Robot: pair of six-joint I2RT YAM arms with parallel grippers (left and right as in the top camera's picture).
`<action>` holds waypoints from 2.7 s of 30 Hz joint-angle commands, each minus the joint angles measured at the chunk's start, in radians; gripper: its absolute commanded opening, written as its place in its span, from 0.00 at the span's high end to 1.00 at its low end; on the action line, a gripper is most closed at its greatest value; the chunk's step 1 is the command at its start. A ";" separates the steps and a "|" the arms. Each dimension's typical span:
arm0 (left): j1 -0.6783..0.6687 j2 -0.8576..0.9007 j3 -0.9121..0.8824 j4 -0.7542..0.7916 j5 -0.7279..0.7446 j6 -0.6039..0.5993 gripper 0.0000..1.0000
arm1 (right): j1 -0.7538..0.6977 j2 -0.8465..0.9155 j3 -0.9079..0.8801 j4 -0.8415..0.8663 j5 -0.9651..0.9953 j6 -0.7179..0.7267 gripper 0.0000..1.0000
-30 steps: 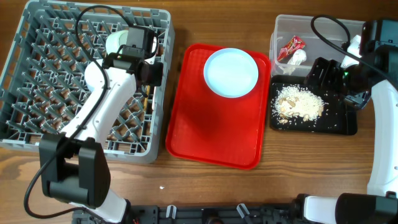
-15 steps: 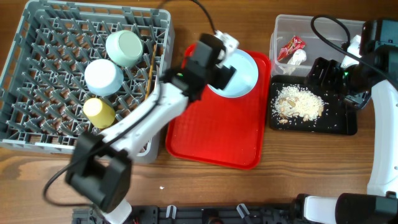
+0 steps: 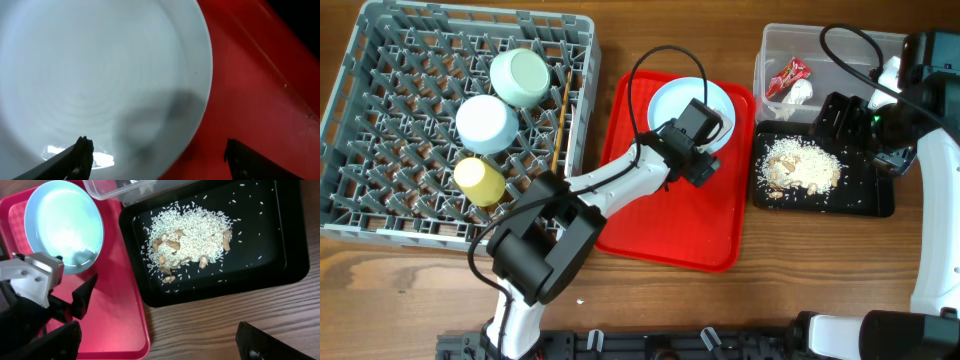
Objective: Sort waste into correct bins and load items into the dishwasher rack
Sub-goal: 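Reach the left gripper to the white plate and grip its rim, then lift the white plate and stand it upright in the rack's edge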
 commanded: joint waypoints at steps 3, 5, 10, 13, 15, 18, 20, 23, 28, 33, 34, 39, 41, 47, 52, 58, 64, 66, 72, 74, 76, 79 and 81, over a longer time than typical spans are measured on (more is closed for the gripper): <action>0.004 0.055 0.006 -0.049 0.008 0.016 0.18 | 0.000 -0.002 0.016 0.002 0.006 -0.013 0.00; 0.003 0.072 0.006 -0.064 0.008 0.016 0.23 | 0.000 -0.002 0.016 0.002 0.006 -0.013 0.00; 0.003 0.074 0.006 -0.116 0.008 0.016 0.50 | 0.000 -0.002 0.016 0.002 0.006 -0.013 0.00; 0.003 0.074 0.006 -0.122 0.008 0.016 0.61 | 0.000 -0.002 0.016 0.003 0.006 -0.013 0.00; 0.003 0.074 0.006 -0.121 0.008 0.016 0.69 | 0.000 -0.002 0.016 0.003 0.006 -0.013 0.00; 0.003 0.074 0.006 -0.122 0.008 0.016 0.74 | 0.000 -0.002 0.016 0.003 0.006 -0.013 0.00; 0.003 0.074 0.006 -0.122 0.008 0.016 0.89 | 0.000 -0.002 0.016 0.003 0.006 -0.013 0.00; 0.003 0.074 0.006 -0.122 0.008 0.016 0.96 | 0.000 -0.002 0.016 0.005 0.006 -0.013 0.00; 0.003 0.074 0.006 -0.121 0.008 0.016 0.96 | 0.000 -0.002 0.016 0.005 0.006 -0.013 0.00; 0.003 0.038 0.014 -0.122 0.008 0.015 0.96 | 0.000 -0.002 0.016 0.005 0.006 -0.013 0.00; 0.003 0.023 0.017 -0.122 0.008 0.015 0.96 | 0.000 -0.002 0.016 0.005 0.006 -0.013 0.00; 0.006 -0.138 0.024 -0.122 0.008 -0.050 0.96 | 0.000 -0.002 0.016 0.003 0.006 -0.013 0.00; 0.008 -0.192 0.024 -0.121 0.008 -0.053 0.96 | 0.000 -0.002 0.016 0.002 0.006 -0.013 0.00; 0.018 -0.340 0.024 -0.121 0.008 -0.079 0.96 | 0.000 -0.002 0.016 0.002 0.006 -0.013 0.00; 0.103 -0.466 0.024 -0.121 0.009 -0.165 0.96 | 0.000 -0.002 0.016 0.002 0.006 -0.013 0.00; 0.286 -0.574 0.024 -0.114 0.199 -0.286 0.96 | 0.000 -0.002 0.016 0.002 0.006 -0.013 0.00; 0.539 -0.566 0.023 -0.110 0.635 -0.465 0.96 | 0.000 -0.002 0.016 0.002 0.006 -0.013 0.00; 0.600 -0.549 0.023 -0.110 0.732 -0.500 0.96 | 0.000 -0.002 0.016 0.003 0.006 -0.013 0.00; 0.728 -0.475 0.021 -0.111 0.938 -0.522 0.96 | 0.000 -0.002 0.016 0.003 0.006 -0.013 0.00; 0.743 -0.445 0.021 -0.114 0.962 -0.531 0.96 | 0.000 -0.002 0.016 0.002 0.006 -0.013 0.00; 0.754 -0.410 0.021 -0.115 0.962 -0.543 0.96 | 0.000 -0.002 0.016 0.002 0.006 -0.013 0.00; 0.763 -0.369 0.021 -0.116 0.944 -0.543 0.96 | 0.000 -0.002 0.016 0.002 0.007 -0.013 0.00; 0.765 -0.345 0.021 -0.123 0.893 -0.543 0.96 | 0.000 -0.002 0.016 0.002 0.006 -0.013 0.00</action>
